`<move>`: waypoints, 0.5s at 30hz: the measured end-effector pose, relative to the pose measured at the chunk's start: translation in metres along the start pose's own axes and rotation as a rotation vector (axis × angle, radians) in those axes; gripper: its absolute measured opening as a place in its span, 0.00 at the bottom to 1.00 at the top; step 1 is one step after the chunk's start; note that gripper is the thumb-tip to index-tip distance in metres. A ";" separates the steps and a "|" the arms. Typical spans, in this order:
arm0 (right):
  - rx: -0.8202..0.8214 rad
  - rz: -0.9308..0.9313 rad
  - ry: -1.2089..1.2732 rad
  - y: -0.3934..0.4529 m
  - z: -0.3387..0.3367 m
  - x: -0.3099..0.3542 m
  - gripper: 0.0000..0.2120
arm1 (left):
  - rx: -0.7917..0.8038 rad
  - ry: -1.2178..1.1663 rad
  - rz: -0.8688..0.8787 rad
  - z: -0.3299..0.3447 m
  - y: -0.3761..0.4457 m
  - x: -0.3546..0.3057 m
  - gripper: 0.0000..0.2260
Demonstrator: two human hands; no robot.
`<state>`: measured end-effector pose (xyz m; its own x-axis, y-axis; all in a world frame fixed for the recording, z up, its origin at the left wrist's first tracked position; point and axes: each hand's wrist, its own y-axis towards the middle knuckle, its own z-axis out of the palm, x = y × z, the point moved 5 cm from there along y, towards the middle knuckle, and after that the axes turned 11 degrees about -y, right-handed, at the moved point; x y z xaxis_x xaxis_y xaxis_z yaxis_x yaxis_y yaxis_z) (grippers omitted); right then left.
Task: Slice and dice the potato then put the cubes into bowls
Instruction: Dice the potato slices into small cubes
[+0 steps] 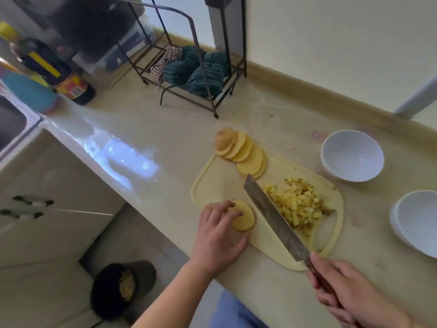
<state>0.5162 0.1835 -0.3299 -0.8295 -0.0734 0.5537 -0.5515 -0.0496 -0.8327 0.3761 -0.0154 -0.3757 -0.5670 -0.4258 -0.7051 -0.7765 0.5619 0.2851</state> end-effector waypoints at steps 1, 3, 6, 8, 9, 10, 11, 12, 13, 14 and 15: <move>-0.004 0.010 -0.011 0.002 -0.003 0.000 0.30 | -0.005 0.022 -0.004 0.003 0.001 0.001 0.16; 0.006 0.025 -0.017 0.007 -0.005 -0.001 0.33 | -0.020 0.061 0.003 0.007 0.002 0.003 0.15; 0.013 0.027 -0.053 0.011 -0.001 -0.004 0.33 | -0.027 0.117 0.018 0.013 0.001 0.003 0.14; -0.022 0.005 -0.123 0.014 0.004 -0.006 0.36 | -0.031 0.163 0.034 0.016 0.002 0.002 0.13; -0.053 -0.014 -0.179 0.015 0.006 -0.007 0.37 | -0.028 0.174 0.040 0.017 0.002 0.001 0.13; -0.076 -0.034 -0.229 0.015 0.007 -0.005 0.38 | -0.021 0.180 0.041 0.018 0.002 0.001 0.13; -0.092 -0.045 -0.262 0.014 0.008 -0.002 0.38 | -0.019 0.186 0.040 0.017 0.003 0.001 0.13; -0.114 -0.046 -0.269 0.013 0.007 -0.001 0.39 | -0.022 0.192 0.046 0.017 0.002 0.001 0.12; -0.129 -0.045 -0.273 0.012 0.006 0.001 0.39 | -0.029 0.195 0.066 0.017 0.003 0.000 0.11; -0.141 -0.052 -0.295 0.011 0.004 0.003 0.40 | -0.033 0.190 0.101 0.017 0.003 -0.001 0.10; -0.155 -0.071 -0.334 0.009 0.001 0.006 0.40 | -0.030 0.178 0.141 0.017 0.004 -0.003 0.08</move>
<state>0.5063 0.1811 -0.3340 -0.7280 -0.3972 0.5587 -0.6348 0.0829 -0.7682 0.3793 0.0003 -0.3842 -0.7083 -0.4640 -0.5320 -0.6921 0.6048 0.3940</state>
